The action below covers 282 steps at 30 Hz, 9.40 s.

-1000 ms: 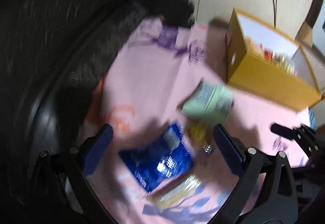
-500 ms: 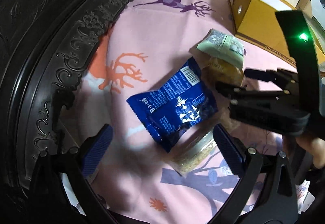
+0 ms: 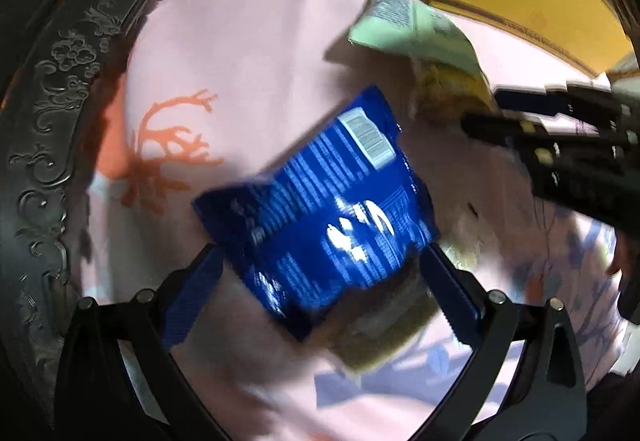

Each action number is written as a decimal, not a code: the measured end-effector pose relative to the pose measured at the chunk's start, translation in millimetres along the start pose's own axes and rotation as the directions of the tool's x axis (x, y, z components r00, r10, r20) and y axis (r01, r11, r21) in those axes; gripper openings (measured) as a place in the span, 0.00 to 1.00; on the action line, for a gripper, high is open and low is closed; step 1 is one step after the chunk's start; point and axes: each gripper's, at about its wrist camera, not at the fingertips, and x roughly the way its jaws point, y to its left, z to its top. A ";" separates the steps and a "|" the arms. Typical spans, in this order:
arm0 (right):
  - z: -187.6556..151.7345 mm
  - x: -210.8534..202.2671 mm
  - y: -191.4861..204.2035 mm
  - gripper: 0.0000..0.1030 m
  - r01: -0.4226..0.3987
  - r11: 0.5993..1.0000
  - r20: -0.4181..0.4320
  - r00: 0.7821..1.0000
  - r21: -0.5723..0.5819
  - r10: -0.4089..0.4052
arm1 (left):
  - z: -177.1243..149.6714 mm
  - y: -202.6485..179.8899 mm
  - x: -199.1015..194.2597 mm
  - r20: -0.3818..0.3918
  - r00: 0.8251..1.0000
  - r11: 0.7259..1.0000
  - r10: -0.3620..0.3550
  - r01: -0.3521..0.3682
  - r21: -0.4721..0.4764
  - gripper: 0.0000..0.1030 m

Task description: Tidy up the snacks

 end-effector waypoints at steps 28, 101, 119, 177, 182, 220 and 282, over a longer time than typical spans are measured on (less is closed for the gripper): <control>-27.1 -20.7 -5.5 0.48 0.079 0.997 0.047 0.996 -0.020 -0.078 | -19.4 -43.8 -18.9 0.088 0.989 0.993 -0.118 0.119 0.002 0.59; 38.9 -194.5 -170.9 0.73 0.207 0.907 0.318 0.889 0.365 -0.331 | 187.9 -123.2 -149.6 0.368 0.923 0.990 -0.114 0.136 -0.034 0.96; 41.8 -36.9 -6.9 0.73 0.035 0.999 0.021 0.999 -0.014 -0.035 | -32.3 -20.0 -111.4 0.177 0.983 0.973 -0.057 0.094 -0.213 0.96; -3.3 -36.1 -47.4 0.10 0.184 0.978 0.145 0.969 0.101 -0.198 | -57.2 -83.1 -29.2 -0.045 0.988 0.935 -0.145 0.152 0.321 0.96; -21.1 -42.9 -60.3 0.10 0.183 0.971 0.137 0.969 0.152 -0.204 | -59.7 -101.1 -15.4 -0.051 0.993 0.913 -0.111 0.122 0.389 0.73; -2.2 -227.7 -153.2 0.10 0.225 0.904 0.416 0.829 0.363 -0.374 | 193.5 -182.3 -140.2 0.353 0.905 0.969 -0.239 0.197 0.149 0.28; 49.2 -229.9 -197.2 0.99 0.338 0.792 0.335 0.769 0.508 -0.544 | 245.7 -208.1 -147.5 0.415 0.910 0.999 -0.004 -0.014 0.041 0.98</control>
